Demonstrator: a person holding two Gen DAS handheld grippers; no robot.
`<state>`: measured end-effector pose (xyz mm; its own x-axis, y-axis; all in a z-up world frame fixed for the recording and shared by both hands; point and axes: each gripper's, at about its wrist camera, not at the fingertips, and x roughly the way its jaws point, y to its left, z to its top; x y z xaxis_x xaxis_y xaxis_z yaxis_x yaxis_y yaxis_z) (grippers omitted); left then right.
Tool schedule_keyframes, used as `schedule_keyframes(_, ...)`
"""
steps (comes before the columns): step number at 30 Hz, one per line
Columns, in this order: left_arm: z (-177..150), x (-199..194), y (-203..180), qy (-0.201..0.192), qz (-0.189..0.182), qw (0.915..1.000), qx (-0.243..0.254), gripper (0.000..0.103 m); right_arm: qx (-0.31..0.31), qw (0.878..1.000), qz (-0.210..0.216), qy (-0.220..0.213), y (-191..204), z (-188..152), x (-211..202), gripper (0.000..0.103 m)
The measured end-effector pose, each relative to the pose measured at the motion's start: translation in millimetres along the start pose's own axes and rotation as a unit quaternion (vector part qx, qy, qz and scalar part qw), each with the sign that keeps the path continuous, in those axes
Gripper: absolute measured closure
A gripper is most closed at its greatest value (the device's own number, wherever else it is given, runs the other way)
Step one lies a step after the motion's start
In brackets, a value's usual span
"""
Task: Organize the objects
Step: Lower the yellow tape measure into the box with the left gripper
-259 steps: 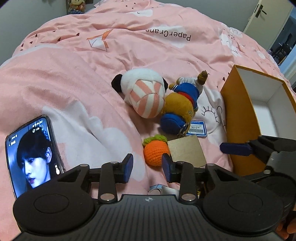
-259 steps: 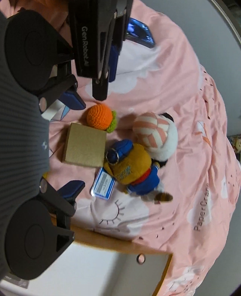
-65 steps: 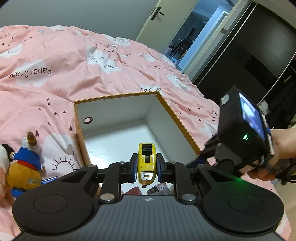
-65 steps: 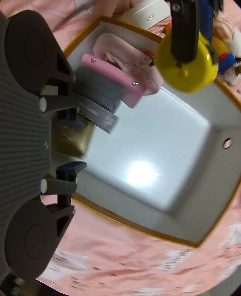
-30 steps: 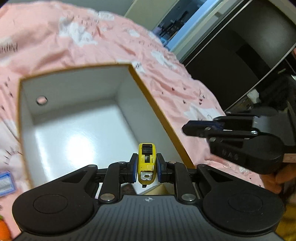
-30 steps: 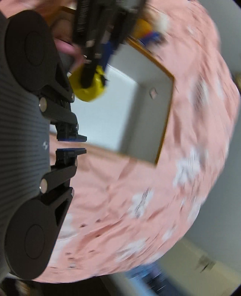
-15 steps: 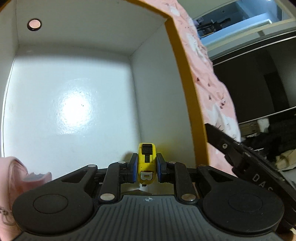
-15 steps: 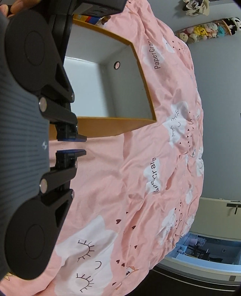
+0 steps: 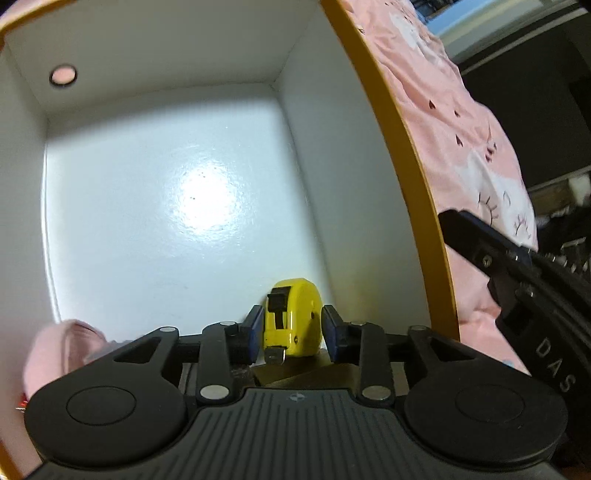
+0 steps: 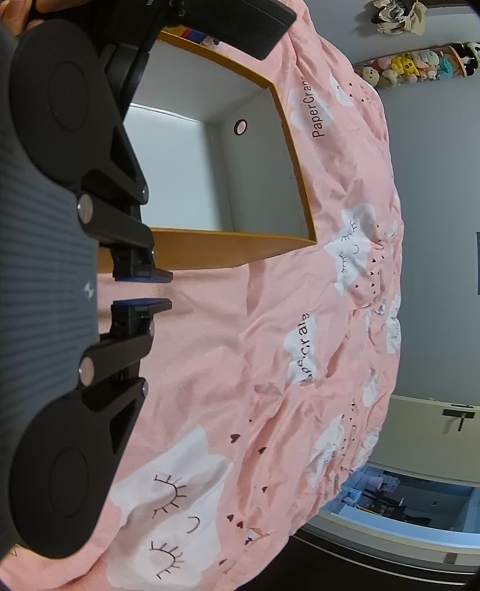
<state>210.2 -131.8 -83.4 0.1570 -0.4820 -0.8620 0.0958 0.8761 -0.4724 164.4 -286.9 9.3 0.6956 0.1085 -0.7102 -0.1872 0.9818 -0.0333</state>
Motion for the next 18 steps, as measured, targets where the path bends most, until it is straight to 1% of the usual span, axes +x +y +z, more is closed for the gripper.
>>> schedule_keyframes(6, 1.7, -13.2, -0.8, 0.007, 0.002, 0.9997, 0.021, 0.064, -0.009, 1.0, -0.006, -0.017, 3.0, 1.1, -8.0, 0.094)
schedule_keyframes(10, -2.7, -25.2, -1.6, 0.008, 0.01, 0.9982, 0.059, 0.063, -0.01, 1.0, 0.0, -0.026, 2.2, 3.4, -15.4, 0.094)
schedule_keyframes(11, -3.6, -27.0, -6.2, 0.007, 0.01, 0.9981, 0.06, 0.063, -0.01, 1.0, -0.001, -0.027, 2.4, 3.8, -16.3, 0.094)
schedule_keyframes(14, -4.4, -40.1, -3.1, -0.009, 0.0, 0.9981, 0.06, 0.063, -0.006, 0.999, 0.007, -0.031, 2.5, 4.9, -20.1, 0.094)
schedule_keyframes(18, -9.3, -69.4, 4.5, -0.062, -0.003, 0.9955, 0.072, 0.063, -0.021, 0.998, 0.035, -0.043, 7.4, 9.0, -31.2, 0.094)
